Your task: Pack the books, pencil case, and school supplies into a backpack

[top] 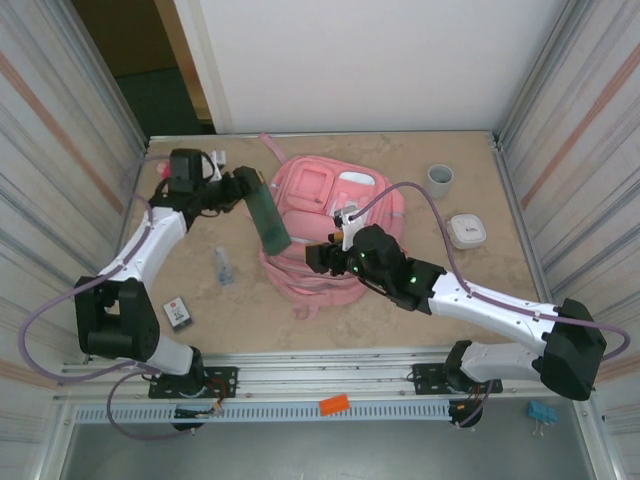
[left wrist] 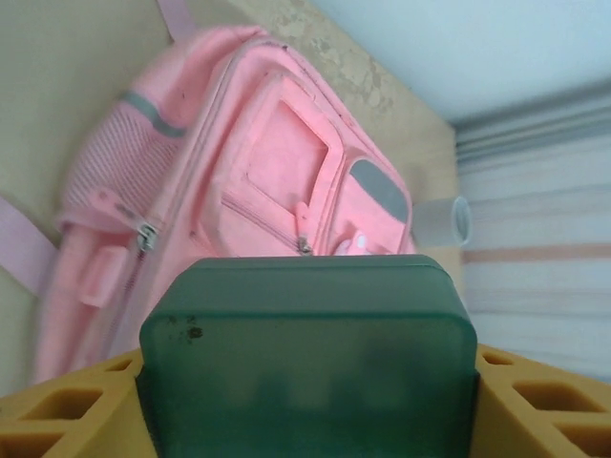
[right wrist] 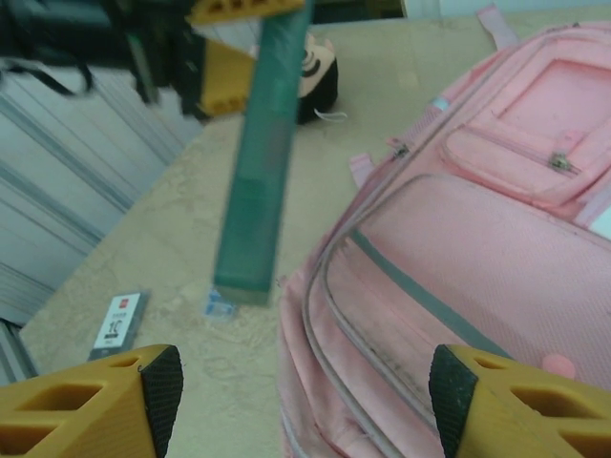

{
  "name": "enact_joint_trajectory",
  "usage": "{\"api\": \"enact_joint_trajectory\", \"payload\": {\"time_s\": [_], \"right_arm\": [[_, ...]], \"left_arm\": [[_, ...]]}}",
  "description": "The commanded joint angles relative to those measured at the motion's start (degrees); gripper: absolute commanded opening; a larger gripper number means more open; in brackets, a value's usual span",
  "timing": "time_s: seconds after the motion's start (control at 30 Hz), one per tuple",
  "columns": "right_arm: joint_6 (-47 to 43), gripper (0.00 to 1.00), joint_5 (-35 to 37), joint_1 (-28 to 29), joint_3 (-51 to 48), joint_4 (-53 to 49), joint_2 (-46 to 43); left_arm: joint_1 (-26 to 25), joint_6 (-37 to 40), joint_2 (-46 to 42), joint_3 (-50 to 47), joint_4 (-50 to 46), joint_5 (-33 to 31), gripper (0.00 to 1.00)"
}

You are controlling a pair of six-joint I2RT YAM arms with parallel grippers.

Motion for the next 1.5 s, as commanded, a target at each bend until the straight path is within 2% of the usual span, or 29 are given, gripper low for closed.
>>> {"api": "enact_joint_trajectory", "payload": {"time_s": [0.0,0.13,0.23,0.33,0.53,0.73,0.77,0.87,1.1,1.23,1.33,1.37,1.47], "right_arm": [[-1.8,0.71,-1.9,0.2,-0.9,4.3,-0.3],[-1.5,0.72,-2.4,0.1,0.4,3.0,1.2],[0.3,0.72,-0.3,-0.2,2.1,0.3,3.1],[2.1,0.72,-1.4,-1.1,2.6,0.7,4.6],[4.7,0.72,-1.7,-1.7,2.5,1.8,5.8],[5.2,0.7,-2.7,-2.0,1.3,4.2,5.0],[5.3,0.68,-3.0,-2.1,1.0,4.5,4.8],[5.1,0.52,-3.5,-2.1,0.0,6.0,3.9],[5.0,0.26,-3.6,-2.3,-1.0,6.7,3.1],[4.5,0.2,-4.2,-2.3,-0.8,6.5,2.9],[4.3,0.23,-3.4,-2.3,-1.2,6.1,2.2],[4.3,0.27,-3.0,-2.3,-1.4,6.1,2.0],[4.4,0.51,-1.3,-2.3,-2.2,6.1,1.0]], "left_arm": [[-1.5,-22.8,-3.6,-6.4,18.2,-0.3,0.39],[-3.4,-32.2,-5.2,-11.5,23.3,-4.4,0.39],[-4.9,-35.5,-6.6,-13.4,24.5,-6.6,0.39],[-5.8,-39.0,-7.6,-15.0,25.6,-7.8,0.39],[-7.1,-44.7,-5.7,-16.5,31.1,-4.7,0.4],[-9.4,-46.2,-2.9,-15.7,34.0,-2.1,0.39],[-9.8,-46.2,-2.6,-15.6,34.3,-1.8,0.4],[-10.2,-45.3,-2.6,-16.0,33.8,-1.3,0.39],[-10.6,-44.5,-3.6,-17.6,33.3,-0.2,0.4],[-10.7,-43.2,-3.8,-17.2,31.9,0.3,0.41],[-10.8,-43.0,-3.9,-17.2,32.0,0.7,0.41],[-10.8,-43.1,-3.7,-17.3,32.2,1.0,0.41],[-10.8,-43.0,-3.5,-17.3,32.6,1.9,0.42]]}}
